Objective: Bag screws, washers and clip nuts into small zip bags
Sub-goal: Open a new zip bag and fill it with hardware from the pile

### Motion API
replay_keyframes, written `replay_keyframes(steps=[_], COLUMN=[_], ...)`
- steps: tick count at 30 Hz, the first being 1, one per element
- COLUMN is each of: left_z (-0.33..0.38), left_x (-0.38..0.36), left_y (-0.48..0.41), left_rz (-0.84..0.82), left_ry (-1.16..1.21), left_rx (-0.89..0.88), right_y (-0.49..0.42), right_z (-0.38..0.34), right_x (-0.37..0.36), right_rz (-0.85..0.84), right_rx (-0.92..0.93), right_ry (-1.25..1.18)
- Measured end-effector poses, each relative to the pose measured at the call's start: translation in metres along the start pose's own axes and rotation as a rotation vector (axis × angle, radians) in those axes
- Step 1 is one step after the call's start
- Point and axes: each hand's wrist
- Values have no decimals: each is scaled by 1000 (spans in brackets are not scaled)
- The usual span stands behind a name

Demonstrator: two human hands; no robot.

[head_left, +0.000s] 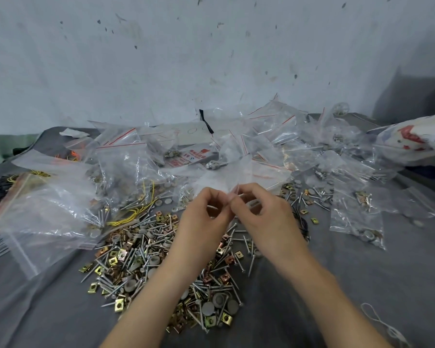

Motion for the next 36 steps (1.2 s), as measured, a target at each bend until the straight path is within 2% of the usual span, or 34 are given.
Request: replay_keyframes(steps=[6, 12, 15, 20, 23, 27, 31, 36], left_z=[-7, -11, -10, -6, -8, -11, -9, -10], left_x=[1, 3, 3, 5, 4, 0, 1, 4], left_y=[0, 2, 2, -1, 0, 4, 3, 4], left_rz=[-50, -62, -52, 7, 88, 60, 136, 147], left_ry=[-83, -204, -233, -106, -250, -488, -678, -765], left_rx=[-62, -173, -148, -45, -150, -312, -565, -581], right_y=[1, 0, 1, 3, 4, 7, 5, 8], right_z=[-1, -5, -6, -6, -7, -8, -7, -10], right_x=[-9, -8, -8, -6, -9, -15, -15, -17], right_rz=[17, 1, -6, 25, 23, 9, 31, 34], right_rx=[-87, -200, -194, -217, -236, -264, -305, -271], right_ry=[-9, -205, -152, -205, -231, -257, -382, -416])
Point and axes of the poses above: each hand's wrist, its own y-axis away from the middle knuckle, its own x-axis out of the back of the hand, z = x × y, and after that the axes turned 3 degrees about y, right-handed
